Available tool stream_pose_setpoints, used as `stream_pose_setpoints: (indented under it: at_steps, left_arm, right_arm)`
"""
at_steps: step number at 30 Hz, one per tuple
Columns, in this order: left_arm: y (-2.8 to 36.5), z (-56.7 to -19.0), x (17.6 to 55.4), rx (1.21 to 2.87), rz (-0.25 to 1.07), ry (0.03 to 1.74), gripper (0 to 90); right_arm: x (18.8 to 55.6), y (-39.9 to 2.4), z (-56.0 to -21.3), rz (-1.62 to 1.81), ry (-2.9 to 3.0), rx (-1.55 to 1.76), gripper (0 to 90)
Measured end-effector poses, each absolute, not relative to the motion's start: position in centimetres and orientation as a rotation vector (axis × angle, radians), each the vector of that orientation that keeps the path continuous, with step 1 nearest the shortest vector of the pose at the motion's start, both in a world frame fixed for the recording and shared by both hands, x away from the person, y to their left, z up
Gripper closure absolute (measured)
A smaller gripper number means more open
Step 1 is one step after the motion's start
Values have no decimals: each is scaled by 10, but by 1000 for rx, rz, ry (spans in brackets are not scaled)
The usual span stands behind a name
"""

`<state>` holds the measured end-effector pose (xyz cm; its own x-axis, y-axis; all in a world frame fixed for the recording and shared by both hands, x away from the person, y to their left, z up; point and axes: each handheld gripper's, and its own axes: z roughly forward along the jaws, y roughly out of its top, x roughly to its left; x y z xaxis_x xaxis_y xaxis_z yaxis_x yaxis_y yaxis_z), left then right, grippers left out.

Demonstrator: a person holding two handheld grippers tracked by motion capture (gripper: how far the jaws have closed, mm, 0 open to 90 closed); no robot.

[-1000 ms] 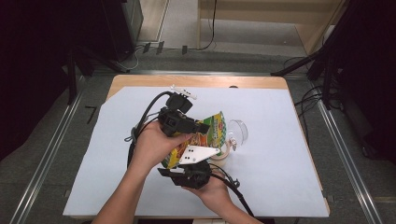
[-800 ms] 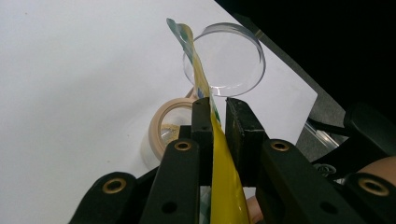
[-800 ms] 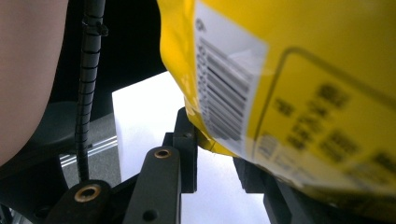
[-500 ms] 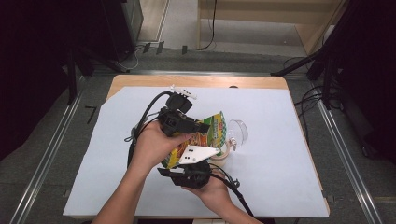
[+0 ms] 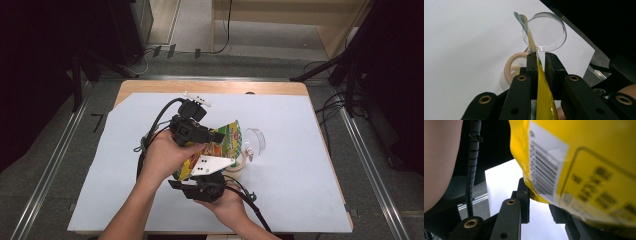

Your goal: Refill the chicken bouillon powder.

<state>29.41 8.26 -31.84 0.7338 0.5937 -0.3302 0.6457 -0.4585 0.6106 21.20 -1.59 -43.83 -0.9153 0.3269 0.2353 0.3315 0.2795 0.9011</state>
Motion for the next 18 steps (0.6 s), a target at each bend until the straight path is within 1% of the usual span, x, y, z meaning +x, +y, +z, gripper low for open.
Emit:
stream_pose_setpoints:
  at_steps: [18]
  left_arm:
    - [82, -319, 294, 2186, -91, 931, 822]
  right_arm:
    - [213, -16, -440, -1777, -2525, -641, 741]
